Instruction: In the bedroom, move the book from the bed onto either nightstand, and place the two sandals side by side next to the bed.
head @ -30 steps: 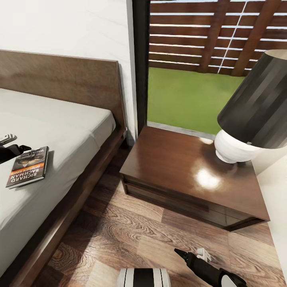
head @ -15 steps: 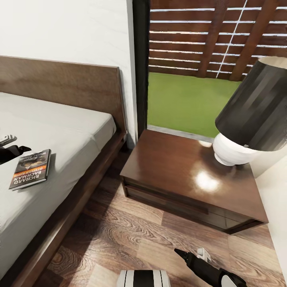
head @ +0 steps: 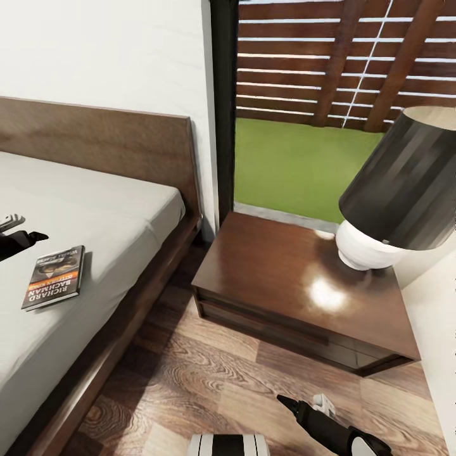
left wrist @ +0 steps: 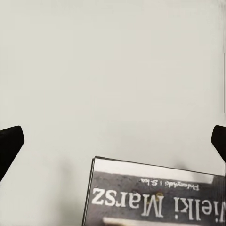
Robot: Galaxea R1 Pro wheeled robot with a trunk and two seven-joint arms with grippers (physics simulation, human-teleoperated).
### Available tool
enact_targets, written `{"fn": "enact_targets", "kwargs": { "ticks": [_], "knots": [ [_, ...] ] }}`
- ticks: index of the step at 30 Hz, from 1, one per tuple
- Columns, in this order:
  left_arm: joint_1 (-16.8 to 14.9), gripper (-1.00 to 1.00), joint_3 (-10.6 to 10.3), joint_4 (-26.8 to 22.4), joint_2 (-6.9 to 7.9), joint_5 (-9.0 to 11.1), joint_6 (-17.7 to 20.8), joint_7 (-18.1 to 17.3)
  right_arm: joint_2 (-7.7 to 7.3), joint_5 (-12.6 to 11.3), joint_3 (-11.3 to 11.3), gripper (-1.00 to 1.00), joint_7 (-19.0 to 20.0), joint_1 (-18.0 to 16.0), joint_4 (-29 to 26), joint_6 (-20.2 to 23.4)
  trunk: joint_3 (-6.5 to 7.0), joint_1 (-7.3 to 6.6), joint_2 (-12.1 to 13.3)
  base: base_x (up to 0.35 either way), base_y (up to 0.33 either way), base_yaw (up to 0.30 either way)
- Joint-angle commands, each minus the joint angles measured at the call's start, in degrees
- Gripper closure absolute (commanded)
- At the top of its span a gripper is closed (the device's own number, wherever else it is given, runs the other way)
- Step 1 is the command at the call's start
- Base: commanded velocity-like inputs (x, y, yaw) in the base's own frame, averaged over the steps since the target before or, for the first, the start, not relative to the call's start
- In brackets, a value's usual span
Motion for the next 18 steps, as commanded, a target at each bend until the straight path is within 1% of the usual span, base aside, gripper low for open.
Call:
{"fn": "enact_targets", "kwargs": {
  "ticks": [1, 5, 8, 11, 14, 18],
  "knots": [
    [-0.02, -1.00, 0.25, -0.02, -0.02, -0.32, 0.31, -0.34, -0.06, -0.55, 0.24, -1.00, -0.01, -0.03, -0.01, 0.21, 0.14, -0.23, 0.40, 0.000, 0.000, 0.000],
    [-0.02, -1.00, 1.02, -0.04, 0.18, -0.27, 0.38, -0.34, -0.06, -0.55, 0.24, -1.00, -0.01, -0.03, 0.00, 0.21, 0.86, -1.11, 2.01, 0.000, 0.000, 0.000],
    [-0.02, -1.00, 1.92, 0.00, 0.75, -0.10, 0.55, -0.40, -0.06, -0.55, 0.24, -1.00, -0.01, -0.03, -0.01, 0.21, 1.40, -1.77, 3.21, 0.000, 0.000, 0.000],
    [-0.02, -1.00, 3.16, 0.18, 1.28, 0.48, 0.95, -0.90, -0.06, -0.55, 0.24, -1.00, 0.00, -0.03, -0.01, 0.21, 1.94, -2.43, 4.41, 0.000, 0.000, 0.000],
    [-0.02, -1.00, 4.57, 0.61, 1.82, 1.42, 1.76, -2.52, -0.06, -0.55, 0.24, -1.00, 0.04, -0.03, -0.01, 0.21, 2.48, -3.09, 5.62, 0.000, 0.000, 0.000],
    [-0.02, -1.00, 5.85, 2.37, 3.25, 2.42, 3.37, -6.23, -0.06, -0.55, 0.24, -1.00, 0.06, -0.03, -0.01, 0.21, 3.20, -3.97, 7.22, 0.000, 0.000, 0.000]
  ]
}}
